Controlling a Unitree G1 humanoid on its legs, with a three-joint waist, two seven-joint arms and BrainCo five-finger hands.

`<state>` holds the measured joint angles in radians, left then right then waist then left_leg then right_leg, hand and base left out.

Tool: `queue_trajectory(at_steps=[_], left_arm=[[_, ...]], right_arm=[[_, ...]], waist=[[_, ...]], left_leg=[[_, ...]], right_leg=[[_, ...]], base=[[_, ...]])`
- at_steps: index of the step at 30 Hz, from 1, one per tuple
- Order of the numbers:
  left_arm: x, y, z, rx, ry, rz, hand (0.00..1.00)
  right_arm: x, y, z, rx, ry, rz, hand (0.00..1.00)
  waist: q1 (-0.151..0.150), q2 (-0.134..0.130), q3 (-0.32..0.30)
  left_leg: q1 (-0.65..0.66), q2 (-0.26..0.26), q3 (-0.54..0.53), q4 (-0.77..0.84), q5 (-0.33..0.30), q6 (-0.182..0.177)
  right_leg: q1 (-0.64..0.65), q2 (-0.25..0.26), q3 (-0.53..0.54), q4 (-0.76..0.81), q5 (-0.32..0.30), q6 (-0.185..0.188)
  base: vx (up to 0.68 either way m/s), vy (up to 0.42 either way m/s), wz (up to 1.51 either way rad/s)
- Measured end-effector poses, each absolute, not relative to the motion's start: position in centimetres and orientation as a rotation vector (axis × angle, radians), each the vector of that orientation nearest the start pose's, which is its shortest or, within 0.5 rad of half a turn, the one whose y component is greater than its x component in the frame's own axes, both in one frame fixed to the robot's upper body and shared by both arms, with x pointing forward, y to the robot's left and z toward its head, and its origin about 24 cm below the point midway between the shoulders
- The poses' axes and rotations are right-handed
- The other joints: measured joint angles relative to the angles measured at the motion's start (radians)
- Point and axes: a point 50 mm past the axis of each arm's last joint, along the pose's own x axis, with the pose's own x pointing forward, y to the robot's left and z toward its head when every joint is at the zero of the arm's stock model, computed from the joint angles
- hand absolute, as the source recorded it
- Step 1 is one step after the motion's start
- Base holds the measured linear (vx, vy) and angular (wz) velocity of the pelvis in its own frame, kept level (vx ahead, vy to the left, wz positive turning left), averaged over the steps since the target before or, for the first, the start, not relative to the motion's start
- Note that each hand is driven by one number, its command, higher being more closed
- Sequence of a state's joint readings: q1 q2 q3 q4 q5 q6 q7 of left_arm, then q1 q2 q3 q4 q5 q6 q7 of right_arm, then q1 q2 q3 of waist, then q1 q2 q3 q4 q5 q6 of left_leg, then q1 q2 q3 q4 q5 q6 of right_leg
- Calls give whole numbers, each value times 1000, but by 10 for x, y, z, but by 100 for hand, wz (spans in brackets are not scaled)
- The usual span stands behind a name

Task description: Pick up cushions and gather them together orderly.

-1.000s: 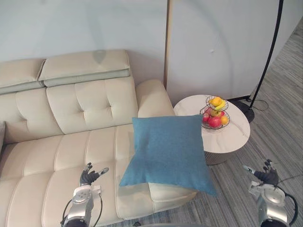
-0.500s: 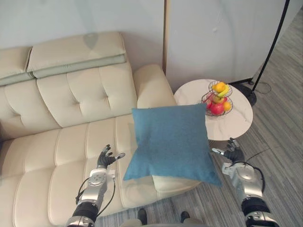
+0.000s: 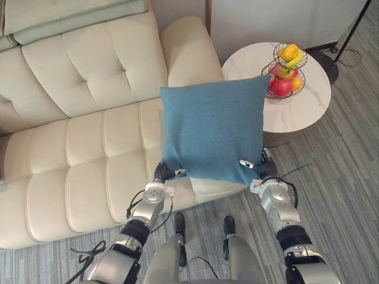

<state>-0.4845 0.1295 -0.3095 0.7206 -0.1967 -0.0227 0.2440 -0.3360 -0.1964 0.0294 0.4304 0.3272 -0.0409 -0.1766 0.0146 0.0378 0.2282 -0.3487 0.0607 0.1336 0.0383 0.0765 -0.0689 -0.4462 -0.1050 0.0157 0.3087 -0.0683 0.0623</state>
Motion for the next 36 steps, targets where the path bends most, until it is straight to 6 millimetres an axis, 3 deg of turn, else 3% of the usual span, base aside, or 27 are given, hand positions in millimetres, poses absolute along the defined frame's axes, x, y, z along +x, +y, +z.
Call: queue_trajectory(at_steps=[12, 17, 24, 29, 36], left_arm=[[338, 102, 56, 90, 62, -20, 100], [332, 92, 76, 34, -31, -61, 100], [294, 86, 74, -108, -73, -97, 100], [258, 92, 56, -225, -24, -71, 100], [213, 103, 52, -304, -25, -66, 100]], right_arm=[[319, -179, 75, 262, -82, -152, 100], [304, -180, 83, 307, -150, -141, 100], [259, -181, 79, 348, -193, -148, 100], [227, -172, 77, 310, -210, -157, 100], [190, -165, 73, 239, -205, -126, 100]], waist=[[14, -8, 10], [20, -10, 12], [17, -6, 5], [17, -4, -56], [29, -4, -150]], left_leg=[[8, 15, 32, -7, 23, 0], [96, 16, 44, -39, 20, -3], [215, 11, 22, -95, 16, -4], [274, 7, 2, -110, 16, -4], [349, -2, -15, -120, -6, -10]], right_leg=[[-4, 14, 14, 2, 3, -4], [82, 16, 17, -35, 2, -3], [203, 15, -6, -78, -13, 0], [283, 9, -35, -103, -31, 6], [370, -3, -62, -109, -55, 10]], base=[[35, -20, -4], [73, 9, -7], [72, 8, 5], [86, -9, 17], [25, 3, 11]])
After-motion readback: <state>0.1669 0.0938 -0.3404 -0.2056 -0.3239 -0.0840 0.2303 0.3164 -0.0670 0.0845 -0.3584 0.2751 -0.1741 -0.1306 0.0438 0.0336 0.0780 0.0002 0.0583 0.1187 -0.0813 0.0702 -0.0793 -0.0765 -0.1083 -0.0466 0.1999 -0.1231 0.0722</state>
